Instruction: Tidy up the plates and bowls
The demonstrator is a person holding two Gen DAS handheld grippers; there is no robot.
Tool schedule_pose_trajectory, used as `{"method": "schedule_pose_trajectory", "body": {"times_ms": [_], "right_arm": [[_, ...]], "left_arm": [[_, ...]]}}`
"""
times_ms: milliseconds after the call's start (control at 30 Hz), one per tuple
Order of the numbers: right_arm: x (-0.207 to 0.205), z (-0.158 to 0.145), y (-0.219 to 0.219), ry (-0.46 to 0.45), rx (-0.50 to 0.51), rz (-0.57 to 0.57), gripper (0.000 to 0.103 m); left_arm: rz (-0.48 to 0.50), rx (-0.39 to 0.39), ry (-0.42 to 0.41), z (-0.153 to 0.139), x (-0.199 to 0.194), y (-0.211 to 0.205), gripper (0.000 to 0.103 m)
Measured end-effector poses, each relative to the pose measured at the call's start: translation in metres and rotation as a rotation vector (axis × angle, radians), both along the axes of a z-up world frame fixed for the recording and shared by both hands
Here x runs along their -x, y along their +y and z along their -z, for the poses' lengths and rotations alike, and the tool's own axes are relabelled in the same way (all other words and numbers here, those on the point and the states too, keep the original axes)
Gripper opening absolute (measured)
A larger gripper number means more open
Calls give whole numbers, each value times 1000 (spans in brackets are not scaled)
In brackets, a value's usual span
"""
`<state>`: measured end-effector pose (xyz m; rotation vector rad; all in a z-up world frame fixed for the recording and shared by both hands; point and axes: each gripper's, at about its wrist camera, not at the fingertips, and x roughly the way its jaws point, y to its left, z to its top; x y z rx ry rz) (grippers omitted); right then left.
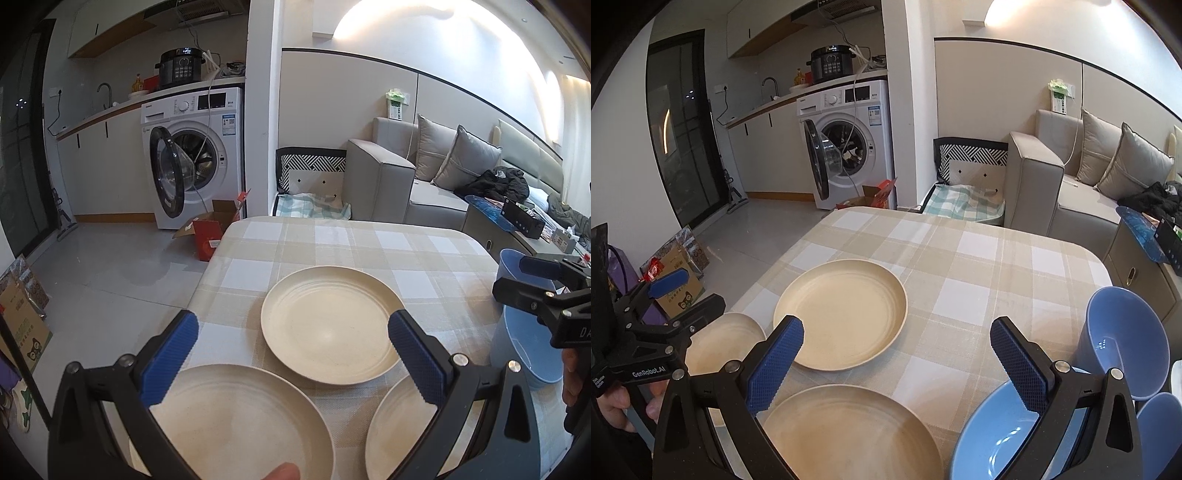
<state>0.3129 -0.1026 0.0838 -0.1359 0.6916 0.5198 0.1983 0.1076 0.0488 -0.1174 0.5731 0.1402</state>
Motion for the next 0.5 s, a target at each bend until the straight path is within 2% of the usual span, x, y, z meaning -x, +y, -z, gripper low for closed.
{"method": "schedule_pose_trajectory", "body": {"times_ms": [500], "right_arm": [[-29,24,30,82,53,14,103]], "left_arm": [[-36,7,68,22,-26,14,103]]}}
